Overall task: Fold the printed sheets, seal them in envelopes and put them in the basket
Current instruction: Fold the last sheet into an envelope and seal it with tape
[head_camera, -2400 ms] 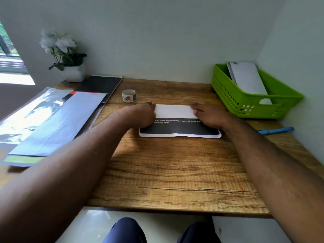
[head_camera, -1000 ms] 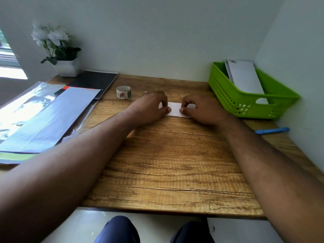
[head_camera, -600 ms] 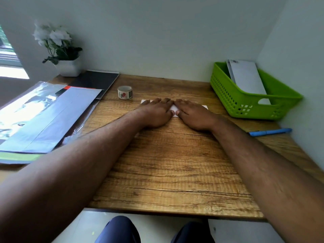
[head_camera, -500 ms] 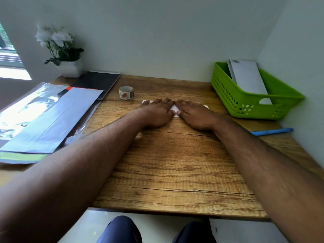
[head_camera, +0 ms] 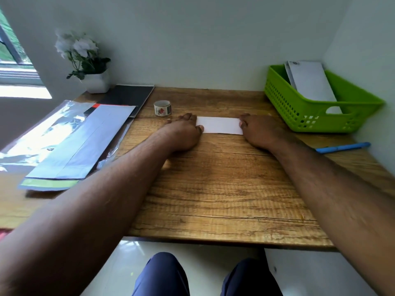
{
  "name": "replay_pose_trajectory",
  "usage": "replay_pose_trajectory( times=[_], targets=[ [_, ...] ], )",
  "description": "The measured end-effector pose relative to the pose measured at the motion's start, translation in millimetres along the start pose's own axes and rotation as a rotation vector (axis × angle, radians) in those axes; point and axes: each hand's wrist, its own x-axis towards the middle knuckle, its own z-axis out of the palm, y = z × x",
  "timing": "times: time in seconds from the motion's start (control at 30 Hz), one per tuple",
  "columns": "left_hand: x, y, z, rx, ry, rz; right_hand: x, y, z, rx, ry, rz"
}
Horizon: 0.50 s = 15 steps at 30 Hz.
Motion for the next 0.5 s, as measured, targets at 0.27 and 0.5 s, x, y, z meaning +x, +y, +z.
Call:
replay_pose_trajectory(
  times=[0.27,0.5],
  targets=[
    [-5,19,2,0.035,0.119,0.196,-11,-21,-12,0.369,0.120,-0.200],
    [0,18,0,-0.054,0.081,0.186,-6,-21,-12,0.296,-0.143,-0.287]
  ],
)
